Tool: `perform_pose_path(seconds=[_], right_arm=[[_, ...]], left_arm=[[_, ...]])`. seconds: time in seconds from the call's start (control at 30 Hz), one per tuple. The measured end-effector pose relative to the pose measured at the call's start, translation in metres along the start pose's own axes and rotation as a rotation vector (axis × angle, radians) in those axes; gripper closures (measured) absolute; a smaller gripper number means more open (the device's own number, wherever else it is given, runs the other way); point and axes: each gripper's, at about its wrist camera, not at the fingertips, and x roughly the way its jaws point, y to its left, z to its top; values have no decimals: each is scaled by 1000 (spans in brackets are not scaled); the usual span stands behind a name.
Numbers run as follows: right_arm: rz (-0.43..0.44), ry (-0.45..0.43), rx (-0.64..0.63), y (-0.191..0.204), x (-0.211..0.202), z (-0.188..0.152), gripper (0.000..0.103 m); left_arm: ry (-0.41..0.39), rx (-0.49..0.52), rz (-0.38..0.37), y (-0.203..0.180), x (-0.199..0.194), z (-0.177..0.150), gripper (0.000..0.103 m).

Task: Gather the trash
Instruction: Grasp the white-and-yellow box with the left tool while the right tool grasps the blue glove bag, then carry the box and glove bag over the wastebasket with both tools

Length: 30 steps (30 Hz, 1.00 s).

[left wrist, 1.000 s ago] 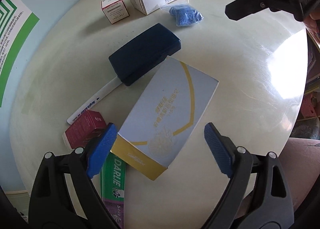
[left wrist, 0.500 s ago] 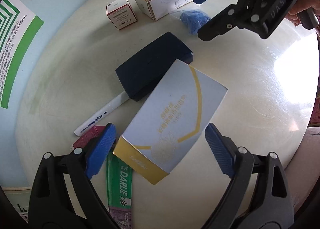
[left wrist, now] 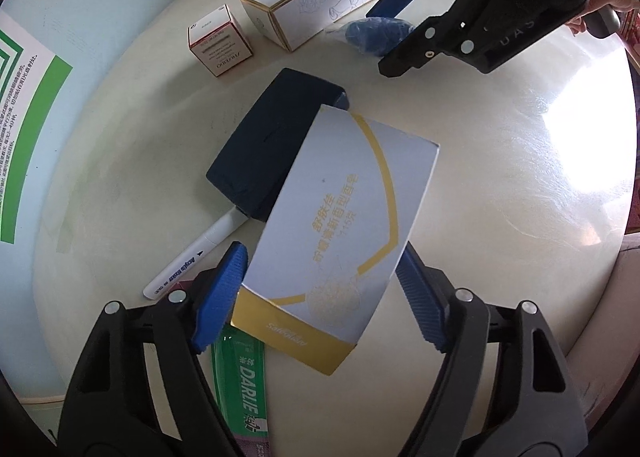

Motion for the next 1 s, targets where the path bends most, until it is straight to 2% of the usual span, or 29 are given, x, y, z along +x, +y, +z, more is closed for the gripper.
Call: perform_pose_path(seconds=[0.27,0.53,0.6,0.63,0.73,1.0], right_arm=[[17,-27,102,0,-25,-7,53],[-10,-69,232,1,-60,-31,53],[-20,-80,260,0,-69,-41,53],[-23,-86,273,-2,-73,-45,53],[-37,-102,319,-5,-86,-62,53],[-85,-140,469,3,-119,-111,53]], left_arm=[[-38,7,-1,3,-20,-9,38],[-93,19,-23,4,-45,-15,41],[-100,24,-27,4,-48,-25,41],[-104,22,-35,-1,-40,-9,42],[-118,15,-63,1,-45,-2,43],[-158,71,-97,-8,-63,16,44]])
